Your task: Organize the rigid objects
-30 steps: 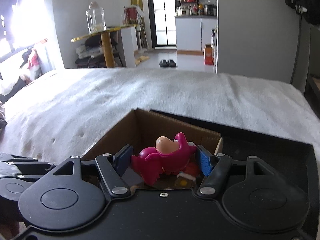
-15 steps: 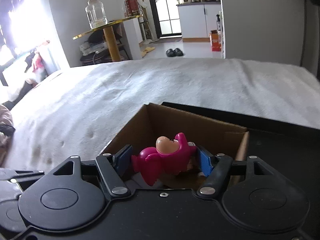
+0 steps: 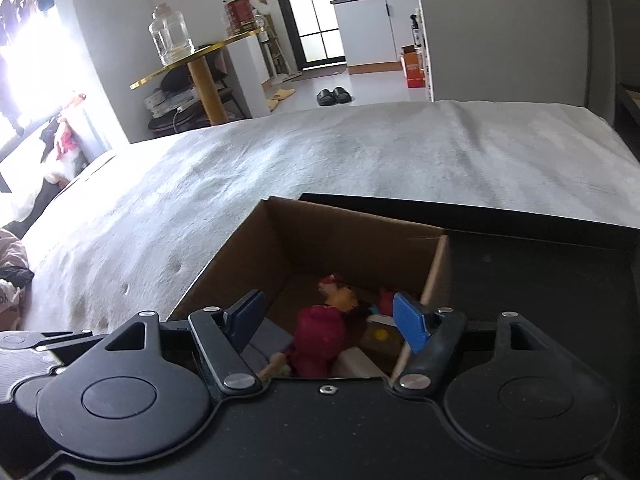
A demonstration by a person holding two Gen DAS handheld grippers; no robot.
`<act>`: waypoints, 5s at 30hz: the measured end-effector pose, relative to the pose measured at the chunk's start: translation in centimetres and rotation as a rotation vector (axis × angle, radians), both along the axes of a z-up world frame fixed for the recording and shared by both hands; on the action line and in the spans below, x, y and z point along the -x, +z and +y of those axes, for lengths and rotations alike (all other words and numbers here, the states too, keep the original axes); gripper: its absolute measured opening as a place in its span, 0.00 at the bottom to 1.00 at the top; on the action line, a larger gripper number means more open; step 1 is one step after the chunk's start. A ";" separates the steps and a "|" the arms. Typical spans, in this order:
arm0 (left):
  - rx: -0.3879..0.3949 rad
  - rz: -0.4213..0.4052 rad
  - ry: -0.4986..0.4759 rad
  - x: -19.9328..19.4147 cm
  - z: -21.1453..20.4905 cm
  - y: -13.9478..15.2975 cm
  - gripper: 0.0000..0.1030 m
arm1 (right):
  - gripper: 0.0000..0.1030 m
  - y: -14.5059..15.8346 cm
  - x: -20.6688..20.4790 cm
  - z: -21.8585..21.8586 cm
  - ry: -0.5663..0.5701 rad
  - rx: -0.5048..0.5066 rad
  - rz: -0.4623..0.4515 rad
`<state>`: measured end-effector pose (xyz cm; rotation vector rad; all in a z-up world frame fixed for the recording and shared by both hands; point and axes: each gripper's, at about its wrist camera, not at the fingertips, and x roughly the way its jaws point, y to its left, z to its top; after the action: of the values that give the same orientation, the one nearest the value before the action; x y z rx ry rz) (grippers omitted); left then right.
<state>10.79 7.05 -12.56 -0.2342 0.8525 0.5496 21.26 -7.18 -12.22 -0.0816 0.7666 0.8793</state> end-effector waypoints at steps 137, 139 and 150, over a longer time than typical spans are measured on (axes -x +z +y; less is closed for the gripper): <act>0.077 -0.101 -0.280 11.1 -6.9 12.9 0.94 | 1.00 10.2 11.1 -18.2 -0.159 -0.074 0.055; 0.078 -0.100 -0.279 11.1 -6.9 12.8 0.94 | 1.00 10.2 11.1 -18.2 -0.159 -0.074 0.056; 0.077 -0.097 -0.275 11.1 -6.8 12.7 0.94 | 1.00 10.2 11.1 -18.1 -0.158 -0.072 0.055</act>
<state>-0.33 0.23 0.14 -0.2080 0.7962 0.2467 10.18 -25.31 -1.97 0.0662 0.7807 0.7599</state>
